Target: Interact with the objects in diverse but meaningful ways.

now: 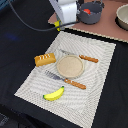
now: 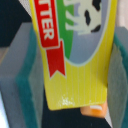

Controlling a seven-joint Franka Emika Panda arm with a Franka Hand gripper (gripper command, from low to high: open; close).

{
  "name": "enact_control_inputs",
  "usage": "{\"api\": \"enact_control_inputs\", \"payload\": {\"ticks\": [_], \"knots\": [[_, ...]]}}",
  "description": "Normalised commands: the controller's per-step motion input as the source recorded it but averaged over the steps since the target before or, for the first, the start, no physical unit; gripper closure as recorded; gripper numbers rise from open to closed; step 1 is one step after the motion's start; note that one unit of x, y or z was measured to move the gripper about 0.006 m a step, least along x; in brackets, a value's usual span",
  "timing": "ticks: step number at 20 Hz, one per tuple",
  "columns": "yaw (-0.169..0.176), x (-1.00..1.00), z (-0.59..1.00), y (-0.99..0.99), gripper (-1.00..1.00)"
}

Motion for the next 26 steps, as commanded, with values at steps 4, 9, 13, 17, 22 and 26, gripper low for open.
{"api": "enact_control_inputs", "payload": {"ticks": [4, 9, 13, 17, 22, 26], "knots": [[0.064, -0.09, -0.52, 0.16, 1.0], [0.063, -0.09, -0.57, 0.15, 1.0], [0.074, -0.05, -0.54, 0.24, 1.0], [0.068, -0.06, -0.48, 0.25, 1.0], [0.057, -0.08, -0.28, 0.18, -1.0], [0.05, -0.09, -0.14, 0.14, -1.0]]}}
